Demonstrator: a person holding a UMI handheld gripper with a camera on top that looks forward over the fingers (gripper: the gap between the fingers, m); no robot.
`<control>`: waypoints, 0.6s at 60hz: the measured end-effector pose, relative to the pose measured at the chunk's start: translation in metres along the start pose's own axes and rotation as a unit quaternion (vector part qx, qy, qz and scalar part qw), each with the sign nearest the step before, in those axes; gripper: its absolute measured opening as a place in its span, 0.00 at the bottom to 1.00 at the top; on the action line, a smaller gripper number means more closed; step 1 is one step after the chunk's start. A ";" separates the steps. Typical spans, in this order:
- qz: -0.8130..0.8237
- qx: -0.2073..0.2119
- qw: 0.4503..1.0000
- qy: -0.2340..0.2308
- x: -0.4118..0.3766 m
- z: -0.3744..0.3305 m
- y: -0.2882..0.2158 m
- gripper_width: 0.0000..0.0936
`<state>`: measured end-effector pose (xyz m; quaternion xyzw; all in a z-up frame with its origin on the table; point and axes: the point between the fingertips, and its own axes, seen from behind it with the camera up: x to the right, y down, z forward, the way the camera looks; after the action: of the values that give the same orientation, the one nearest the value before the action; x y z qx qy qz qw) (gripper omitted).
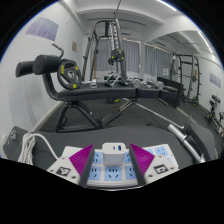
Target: Unplug charger
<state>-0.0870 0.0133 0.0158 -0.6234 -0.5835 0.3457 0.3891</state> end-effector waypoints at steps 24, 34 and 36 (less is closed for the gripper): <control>0.012 0.080 0.997 0.012 0.073 -0.072 -0.114 0.19; 0.007 0.030 0.998 0.051 0.166 -0.071 -0.093 0.19; 0.002 0.016 0.998 0.059 0.181 -0.068 -0.082 0.19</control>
<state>-0.0503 0.1897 0.1241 -0.6380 -0.5526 0.3182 0.4317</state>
